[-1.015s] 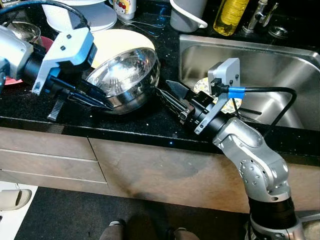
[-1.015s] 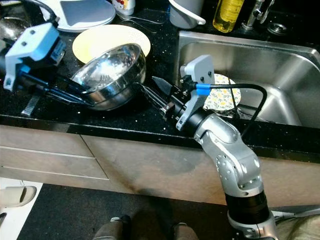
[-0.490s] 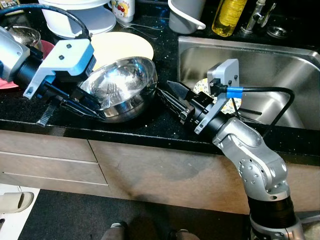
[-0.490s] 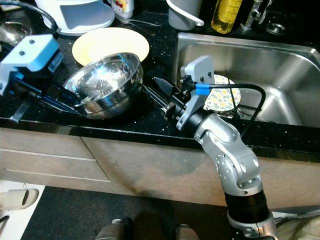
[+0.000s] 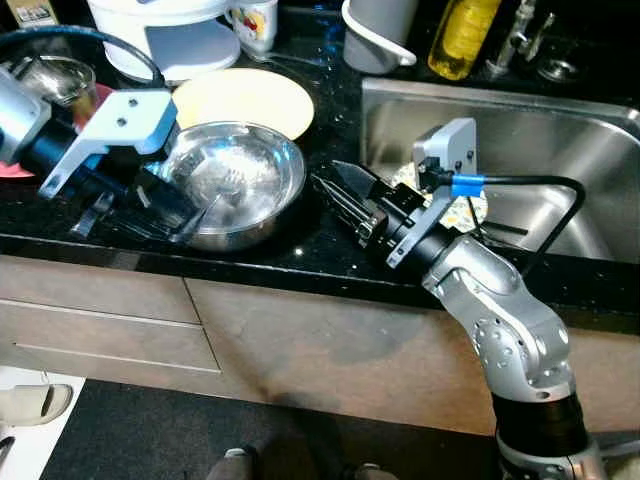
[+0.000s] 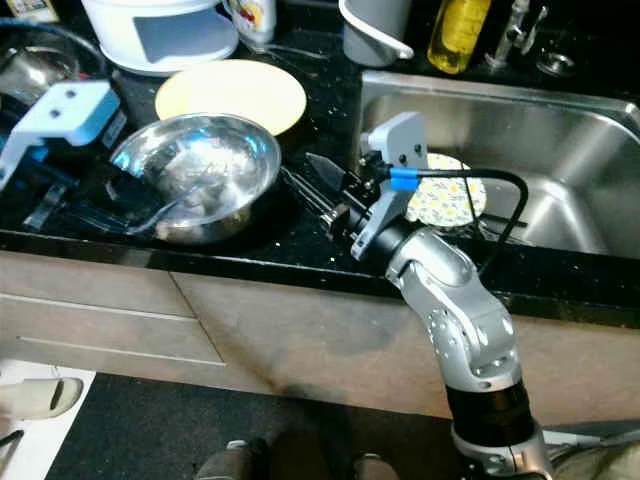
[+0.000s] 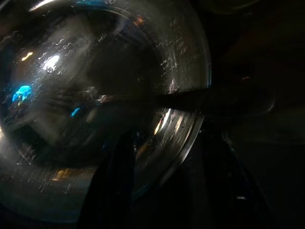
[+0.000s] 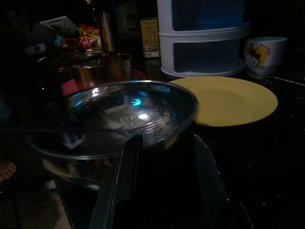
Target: Kitchen organization
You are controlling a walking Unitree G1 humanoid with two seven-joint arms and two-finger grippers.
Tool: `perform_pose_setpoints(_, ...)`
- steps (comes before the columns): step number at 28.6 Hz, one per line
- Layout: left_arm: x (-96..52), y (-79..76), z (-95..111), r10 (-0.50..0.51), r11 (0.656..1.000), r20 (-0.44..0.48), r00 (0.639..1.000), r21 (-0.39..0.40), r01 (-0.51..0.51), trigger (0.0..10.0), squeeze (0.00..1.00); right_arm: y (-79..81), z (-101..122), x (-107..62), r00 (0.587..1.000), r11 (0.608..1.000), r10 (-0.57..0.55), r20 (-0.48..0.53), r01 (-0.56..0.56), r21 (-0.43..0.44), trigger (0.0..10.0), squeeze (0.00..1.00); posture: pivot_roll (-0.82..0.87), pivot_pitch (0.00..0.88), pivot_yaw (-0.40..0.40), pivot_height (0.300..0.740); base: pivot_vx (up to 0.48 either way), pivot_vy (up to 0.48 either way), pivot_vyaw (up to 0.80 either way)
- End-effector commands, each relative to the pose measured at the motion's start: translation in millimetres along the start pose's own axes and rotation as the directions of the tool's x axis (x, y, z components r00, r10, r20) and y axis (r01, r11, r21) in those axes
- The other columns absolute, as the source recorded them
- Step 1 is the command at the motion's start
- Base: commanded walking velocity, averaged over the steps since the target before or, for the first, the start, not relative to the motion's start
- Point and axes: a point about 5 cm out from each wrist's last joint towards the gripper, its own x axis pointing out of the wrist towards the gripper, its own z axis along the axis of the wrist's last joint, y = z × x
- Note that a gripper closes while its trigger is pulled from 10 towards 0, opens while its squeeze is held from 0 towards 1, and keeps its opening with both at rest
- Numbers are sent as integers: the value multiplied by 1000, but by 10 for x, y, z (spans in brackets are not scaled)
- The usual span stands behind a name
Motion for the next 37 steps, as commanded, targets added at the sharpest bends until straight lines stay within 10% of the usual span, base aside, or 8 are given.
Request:
perform_pose_setpoints(1, -36, 55, 7, 57, 998, -20, 998, 26, -56, 10000, 173, -21, 9, -19, 1000, 1000, -11, 12, 11, -3, 10000, 0, 72, 129, -22, 740, 0, 0, 0)
perform_pose_setpoints(3, -49, 76, 10, 80, 996, -21, 997, 33, -79, 10000, 0, -22, 9, -19, 1000, 1000, -12, 12, 12, -2, 10000, 0, 72, 130, -21, 740, 0, 0, 0)
perform_pose_setpoints(18, -279, -61, 522, 8, 983, 368, 930, 168, -75, 10000, 0, -31, 0, -21, 1000, 1000, -14, 15, 14, 5, 10000, 0, 76, 135, -18, 740, 0, 0, 0)
perform_pose_setpoints(23, -289, 76, 535, 255, 934, 390, 885, 138, -331, 10000, 0, -117, 12, -58, 997, 998, -54, 53, 53, 37, 10000, 0, 75, 132, -10, 740, 0, 0, 0)
perform_pose_setpoints(28, -147, 229, 540, 559, 782, 434, 706, 7, -624, 10000, 0, -229, 24, -137, 991, 995, -98, 86, 95, 42, 10000, 0, 74, 129, -8, 740, 0, 0, 0)
perform_pose_setpoints(32, -31, 186, 565, 634, 723, 493, 595, -106, -682, 10000, 0, -245, 34, -156, 990, 994, -99, 104, 94, 51, 10000, 0, 78, 127, -7, 740, 0, 0, 0)
perform_pose_setpoints(37, 225, 8, 474, 766, 608, 537, 354, -426, -669, 10000, 0, -221, 75, -164, 985, 996, -67, 156, 57, 73, 10000, 0, 79, 127, -6, 740, 0, 0, 0)
